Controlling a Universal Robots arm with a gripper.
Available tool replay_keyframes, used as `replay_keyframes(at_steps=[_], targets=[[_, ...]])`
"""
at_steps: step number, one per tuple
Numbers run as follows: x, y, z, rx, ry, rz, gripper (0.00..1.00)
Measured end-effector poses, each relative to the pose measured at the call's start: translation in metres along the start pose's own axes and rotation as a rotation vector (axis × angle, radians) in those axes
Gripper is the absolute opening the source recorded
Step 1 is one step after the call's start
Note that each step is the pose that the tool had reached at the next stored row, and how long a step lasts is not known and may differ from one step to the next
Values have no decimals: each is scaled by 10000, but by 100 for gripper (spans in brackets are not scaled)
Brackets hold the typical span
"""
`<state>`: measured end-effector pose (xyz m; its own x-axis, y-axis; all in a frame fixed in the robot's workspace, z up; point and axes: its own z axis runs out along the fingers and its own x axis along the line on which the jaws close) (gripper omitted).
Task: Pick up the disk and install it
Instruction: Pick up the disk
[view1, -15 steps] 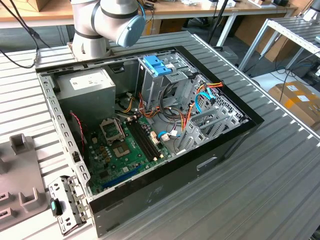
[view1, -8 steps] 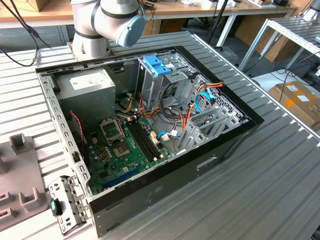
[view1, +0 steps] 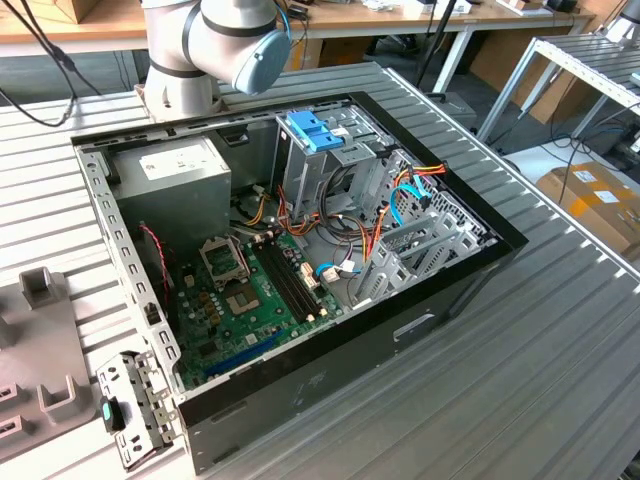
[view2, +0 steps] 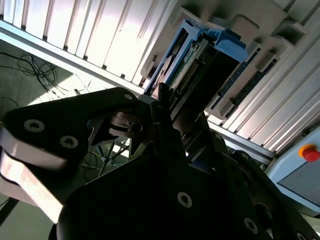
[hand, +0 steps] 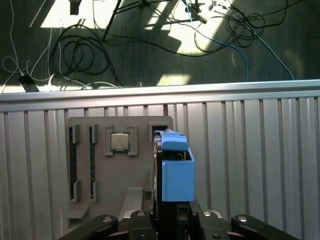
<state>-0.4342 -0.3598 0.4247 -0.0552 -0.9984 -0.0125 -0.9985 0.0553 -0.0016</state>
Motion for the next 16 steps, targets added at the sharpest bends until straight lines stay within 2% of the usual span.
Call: replay_keyframes(at_steps=[16], targets=[[-5, 0, -401, 6, 0, 0, 35]])
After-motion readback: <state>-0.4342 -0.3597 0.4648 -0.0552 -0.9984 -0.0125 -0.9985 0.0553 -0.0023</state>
